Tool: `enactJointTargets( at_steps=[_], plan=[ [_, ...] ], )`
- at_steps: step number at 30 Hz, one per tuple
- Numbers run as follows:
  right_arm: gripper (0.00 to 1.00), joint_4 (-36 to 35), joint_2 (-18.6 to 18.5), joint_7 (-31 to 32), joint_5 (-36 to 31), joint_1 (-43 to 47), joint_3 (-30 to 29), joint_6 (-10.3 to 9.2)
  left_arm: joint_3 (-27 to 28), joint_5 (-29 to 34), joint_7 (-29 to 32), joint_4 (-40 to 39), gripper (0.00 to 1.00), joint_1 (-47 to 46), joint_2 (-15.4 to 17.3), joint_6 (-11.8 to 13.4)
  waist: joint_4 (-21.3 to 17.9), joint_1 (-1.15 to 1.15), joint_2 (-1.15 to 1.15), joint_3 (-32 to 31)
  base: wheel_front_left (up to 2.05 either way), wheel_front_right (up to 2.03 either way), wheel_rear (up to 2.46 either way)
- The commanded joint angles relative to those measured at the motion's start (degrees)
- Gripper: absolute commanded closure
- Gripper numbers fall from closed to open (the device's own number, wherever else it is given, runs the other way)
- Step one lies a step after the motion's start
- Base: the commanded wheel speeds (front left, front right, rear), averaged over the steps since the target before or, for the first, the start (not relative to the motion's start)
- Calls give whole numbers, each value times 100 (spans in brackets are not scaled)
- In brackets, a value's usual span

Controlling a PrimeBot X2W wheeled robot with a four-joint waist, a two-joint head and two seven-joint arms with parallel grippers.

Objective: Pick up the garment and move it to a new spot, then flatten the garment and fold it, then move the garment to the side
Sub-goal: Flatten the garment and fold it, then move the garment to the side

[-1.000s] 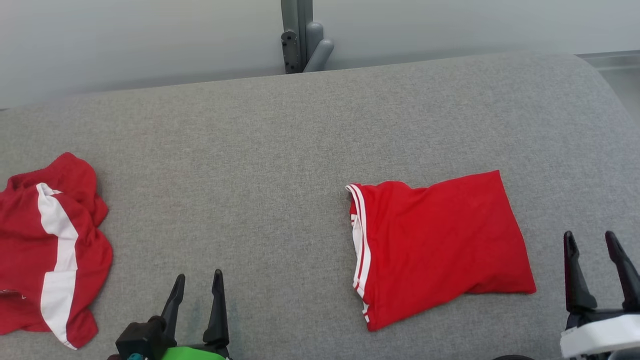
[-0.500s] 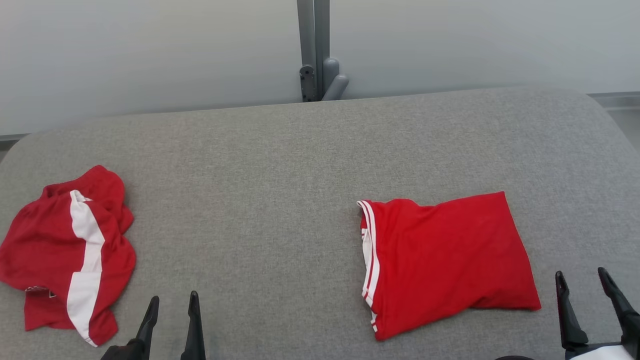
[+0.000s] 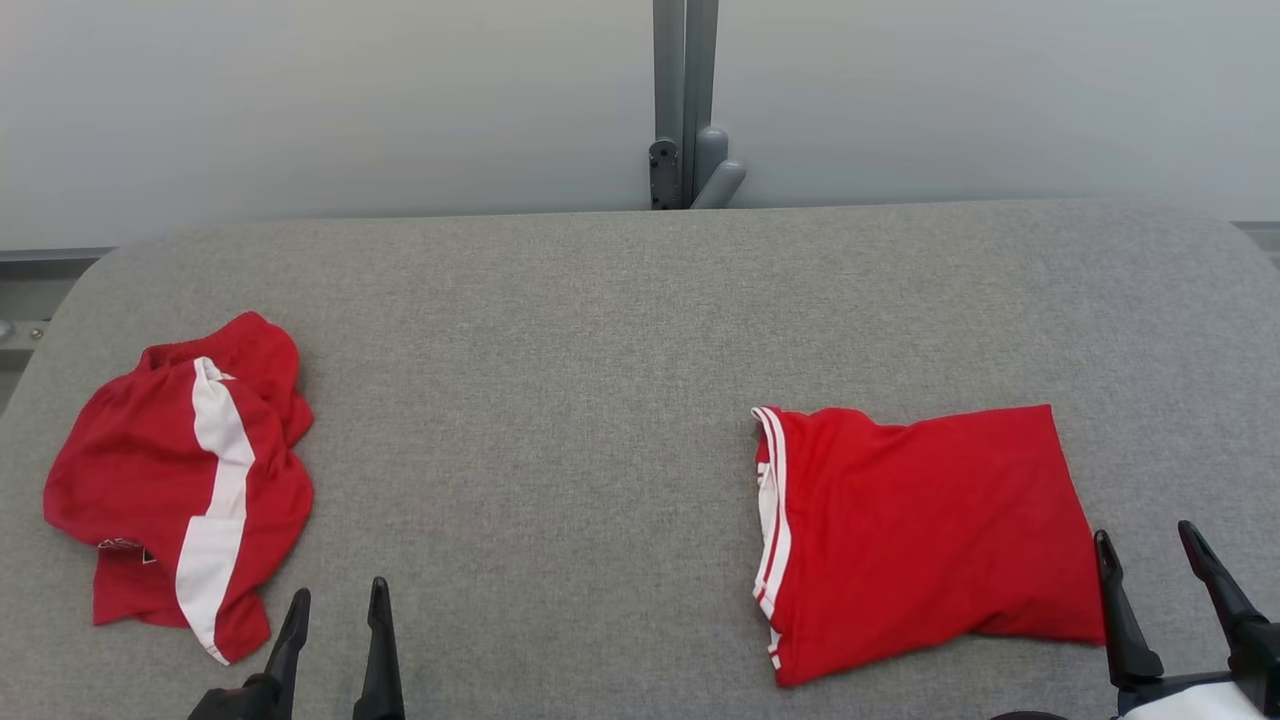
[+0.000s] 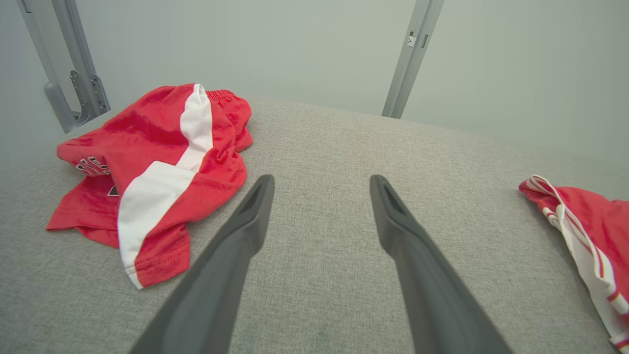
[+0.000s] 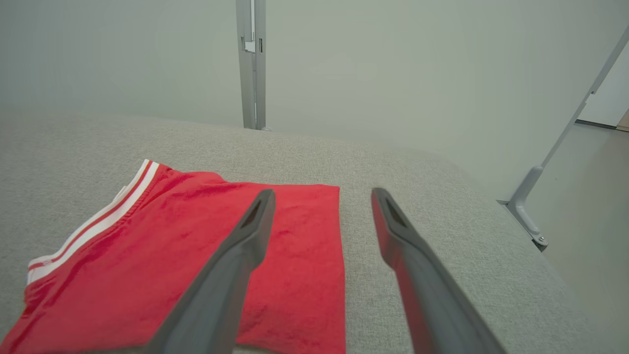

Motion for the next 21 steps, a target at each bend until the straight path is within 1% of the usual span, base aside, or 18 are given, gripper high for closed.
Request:
enactJointTargets(
  at_steps=[1,9,12,13,14,15,16,18,21],
  plan=[
    [0,-32,-24,-18,58,-22,-14,-8,8,-57,-16,15,0,-82,11,-36,9,0,69,-2,0,0,0],
    [0,54,-8,-18,45,19,-16,-8,-23,-123,-16,1,0,-60,11,-36,4,0,69,-9,0,0,0],
    [0,203,126,-17,399,-124,-137,-8,-15,-151,-16,-17,0,-31,10,-5,-25,0,69,-7,0,0,0],
    [0,412,148,-16,607,-144,-141,-8,-8,-160,-16,-29,0,-18,11,8,-46,0,69,1,0,0,0],
    [0,639,126,178,878,-195,-72,-8,-18,-150,-16,-38,0,-7,11,13,-64,0,69,9,0,0,0],
    [0,741,26,448,1162,-361,80,-6,-39,-144,-16,-45,0,-4,10,12,-82,0,69,24,0,0,0],
    [0,741,26,448,1162,-361,80,-6,-39,-144,-16,-45,0,-4,10,12,-82,0,69,24,0,0,0],
    [0,776,-284,1093,1630,-714,193,-9,-92,-138,-16,-59,0,-26,9,0,-119,0,69,78,0,0,0],
    [0,723,-719,2212,2135,-1095,544,-5,-158,-155,-16,-121,0,-170,12,31,-167,0,69,290,0,0,0]
  ],
)
